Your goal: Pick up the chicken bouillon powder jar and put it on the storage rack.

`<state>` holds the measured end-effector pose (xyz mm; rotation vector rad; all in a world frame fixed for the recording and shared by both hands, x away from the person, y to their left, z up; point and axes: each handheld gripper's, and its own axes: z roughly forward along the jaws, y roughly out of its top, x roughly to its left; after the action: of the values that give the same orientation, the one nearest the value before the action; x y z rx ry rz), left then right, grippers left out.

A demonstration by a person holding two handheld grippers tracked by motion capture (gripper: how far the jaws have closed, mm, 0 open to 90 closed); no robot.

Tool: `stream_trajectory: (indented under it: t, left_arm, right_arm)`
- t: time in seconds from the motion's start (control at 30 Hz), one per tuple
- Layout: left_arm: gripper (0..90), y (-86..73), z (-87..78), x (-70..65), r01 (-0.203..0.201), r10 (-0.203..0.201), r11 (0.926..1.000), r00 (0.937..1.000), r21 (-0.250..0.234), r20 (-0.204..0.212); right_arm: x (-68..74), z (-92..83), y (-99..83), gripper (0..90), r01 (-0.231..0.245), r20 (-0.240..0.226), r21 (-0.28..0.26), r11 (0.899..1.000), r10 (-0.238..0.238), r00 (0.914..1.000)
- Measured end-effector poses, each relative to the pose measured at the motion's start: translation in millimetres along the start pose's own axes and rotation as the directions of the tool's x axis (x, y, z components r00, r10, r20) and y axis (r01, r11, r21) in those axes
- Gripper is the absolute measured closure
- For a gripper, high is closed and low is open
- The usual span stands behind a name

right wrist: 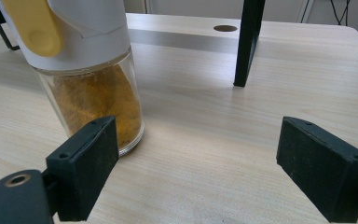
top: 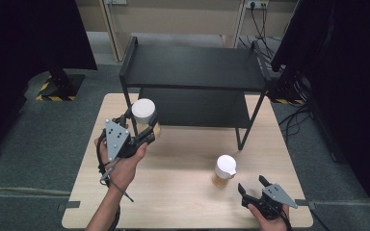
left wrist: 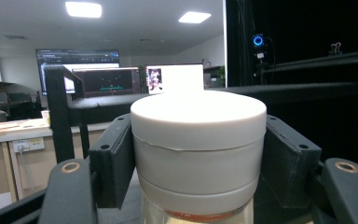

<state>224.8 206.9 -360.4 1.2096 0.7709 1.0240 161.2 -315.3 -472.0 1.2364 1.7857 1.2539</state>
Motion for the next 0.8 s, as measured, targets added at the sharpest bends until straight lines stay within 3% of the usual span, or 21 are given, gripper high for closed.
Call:
stream_trajectory:
  t: [0.33,0.8]
  left_arm:
    - [33.8,18.2,12.2,4.0,0.001,-0.001,0.9998,0.9997,-0.019,-0.023]
    - [33.7,44.5,24.2,8.2,0.007,-0.008,0.9995,0.9997,-0.030,-0.024]
  right_arm:
    - [-0.6,0.0,-0.2,13.1,-0.008,0.002,-0.001,1.000,0.008,1.0000]
    - [-0.7,0.2,0.4,13.1,-0.010,0.001,0.002,1.000,0.010,1.0000]
